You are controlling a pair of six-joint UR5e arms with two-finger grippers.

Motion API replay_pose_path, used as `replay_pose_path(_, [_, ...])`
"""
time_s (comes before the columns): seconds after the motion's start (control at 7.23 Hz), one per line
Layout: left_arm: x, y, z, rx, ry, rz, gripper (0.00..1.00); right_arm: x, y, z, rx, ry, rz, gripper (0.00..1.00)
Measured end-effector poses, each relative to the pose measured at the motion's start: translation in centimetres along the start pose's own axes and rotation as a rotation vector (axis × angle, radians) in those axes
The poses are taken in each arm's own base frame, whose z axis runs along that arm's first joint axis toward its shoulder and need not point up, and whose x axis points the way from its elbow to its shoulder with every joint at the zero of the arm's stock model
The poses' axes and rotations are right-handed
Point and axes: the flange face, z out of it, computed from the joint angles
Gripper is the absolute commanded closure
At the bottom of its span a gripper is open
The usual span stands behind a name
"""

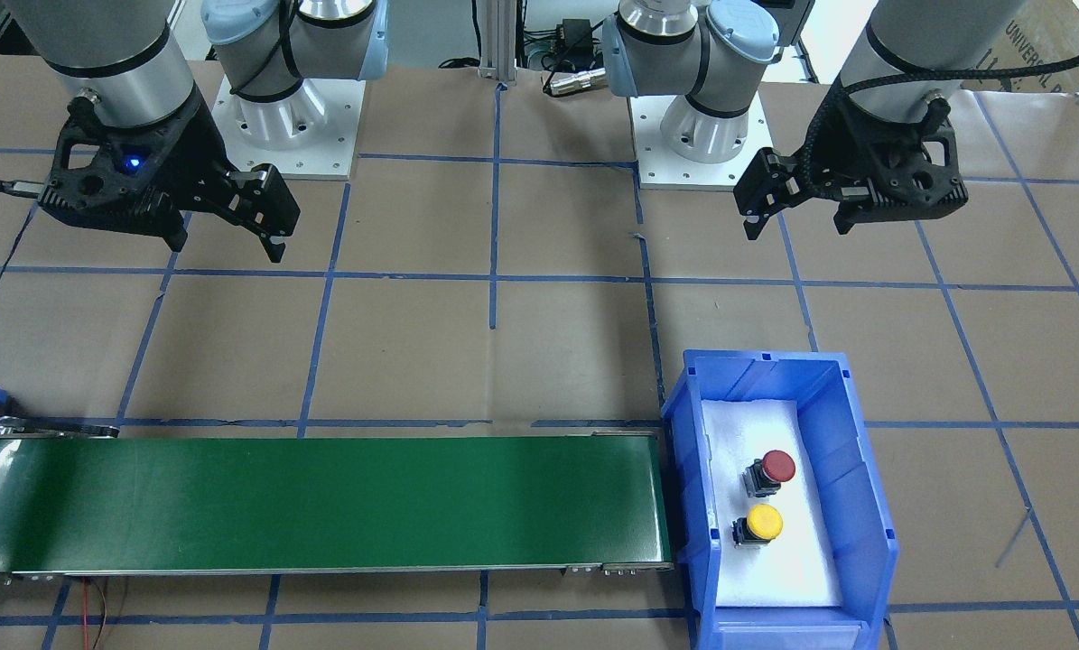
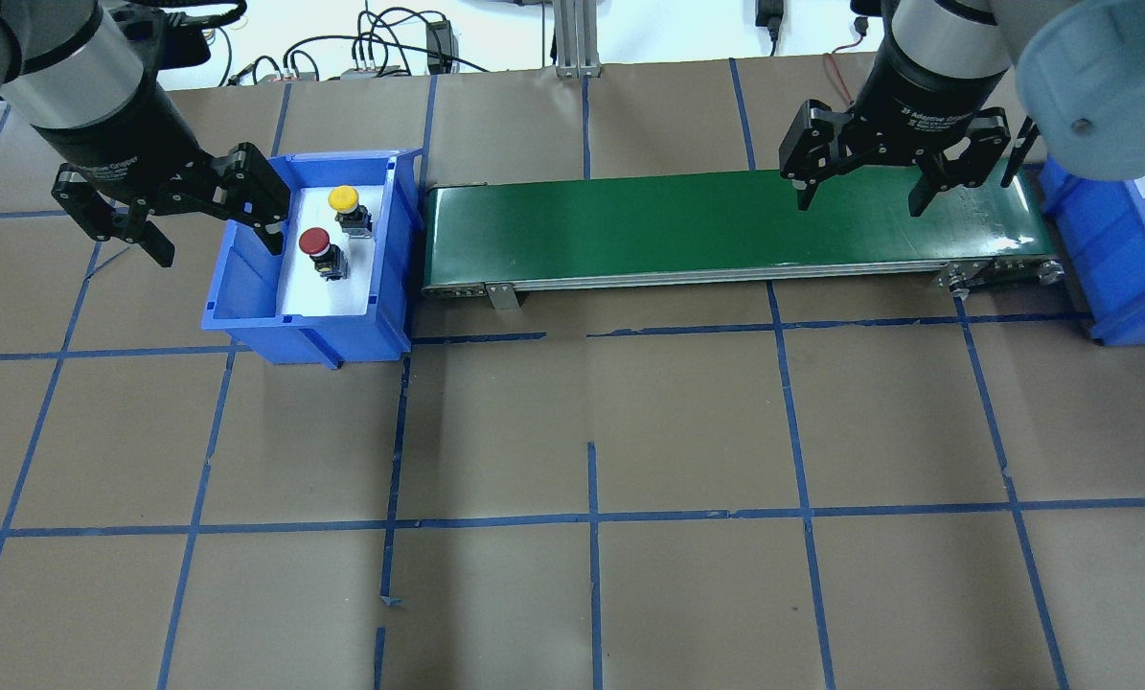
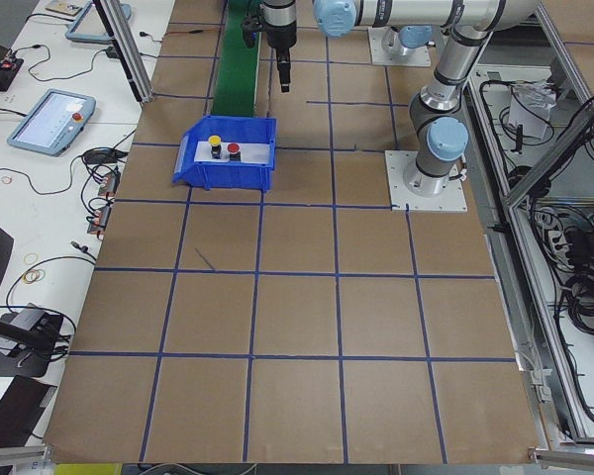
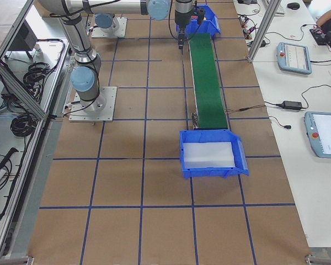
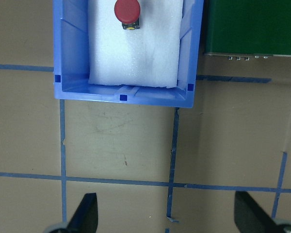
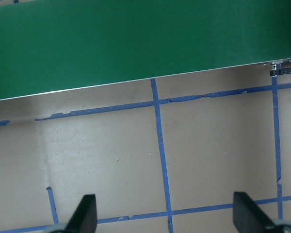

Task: Transport two buttons from left to right
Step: 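Move the left gripper over the blue bin above the red button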

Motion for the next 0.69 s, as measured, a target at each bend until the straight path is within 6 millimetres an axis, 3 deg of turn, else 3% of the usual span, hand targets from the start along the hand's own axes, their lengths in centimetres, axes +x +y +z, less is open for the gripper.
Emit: replay_pose_path(0.69, [0.2, -0.09, 0.48, -0.001, 0.004, 0.0, 0.0, 0.03, 0.0, -0.12, 0.004, 0.0, 0.0, 0.0])
